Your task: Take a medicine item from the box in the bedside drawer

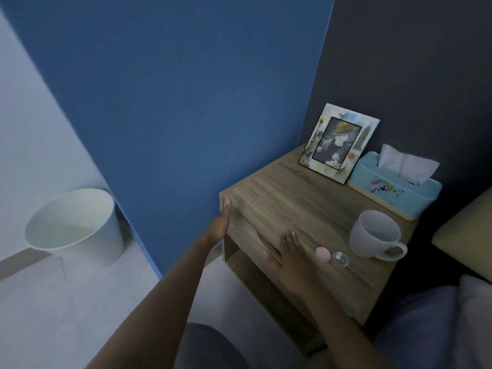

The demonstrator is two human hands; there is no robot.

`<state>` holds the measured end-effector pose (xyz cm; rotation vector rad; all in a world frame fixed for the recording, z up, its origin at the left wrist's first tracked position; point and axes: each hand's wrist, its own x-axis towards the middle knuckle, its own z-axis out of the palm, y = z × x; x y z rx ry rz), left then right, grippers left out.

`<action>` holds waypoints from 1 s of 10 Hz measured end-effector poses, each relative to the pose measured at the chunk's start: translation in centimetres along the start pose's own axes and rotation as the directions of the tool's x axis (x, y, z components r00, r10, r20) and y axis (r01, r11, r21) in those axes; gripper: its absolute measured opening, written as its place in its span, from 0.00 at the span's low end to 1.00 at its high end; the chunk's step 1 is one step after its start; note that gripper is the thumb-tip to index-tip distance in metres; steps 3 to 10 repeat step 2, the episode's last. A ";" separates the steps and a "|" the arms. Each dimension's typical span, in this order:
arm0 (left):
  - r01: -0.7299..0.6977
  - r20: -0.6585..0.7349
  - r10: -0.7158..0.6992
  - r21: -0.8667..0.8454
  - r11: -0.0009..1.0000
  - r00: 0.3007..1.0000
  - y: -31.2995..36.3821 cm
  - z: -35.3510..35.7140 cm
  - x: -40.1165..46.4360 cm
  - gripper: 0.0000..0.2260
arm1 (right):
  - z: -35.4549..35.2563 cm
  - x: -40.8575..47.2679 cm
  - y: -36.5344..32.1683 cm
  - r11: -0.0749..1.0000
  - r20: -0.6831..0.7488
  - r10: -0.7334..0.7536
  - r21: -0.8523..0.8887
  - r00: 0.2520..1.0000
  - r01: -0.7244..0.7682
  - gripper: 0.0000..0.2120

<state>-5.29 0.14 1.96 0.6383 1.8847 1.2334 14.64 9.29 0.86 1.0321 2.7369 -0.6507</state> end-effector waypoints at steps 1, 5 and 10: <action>0.033 -0.096 0.022 0.540 0.841 0.995 -0.3 -2.6 -2.7 0.33 | -2.1 -0.5 -1.3 0.999 0.082 0.040 0.031 0.996 -0.043 0.37; 0.101 -0.134 0.000 0.741 0.664 0.991 -1.0 -6.5 -6.5 0.33 | -4.6 -1.2 -3.7 0.998 0.062 0.053 0.016 0.997 -0.054 0.37; 0.101 -0.134 0.000 0.741 0.664 0.991 -1.0 -6.5 -6.5 0.33 | -4.6 -1.2 -3.7 0.998 0.062 0.053 0.016 0.997 -0.054 0.37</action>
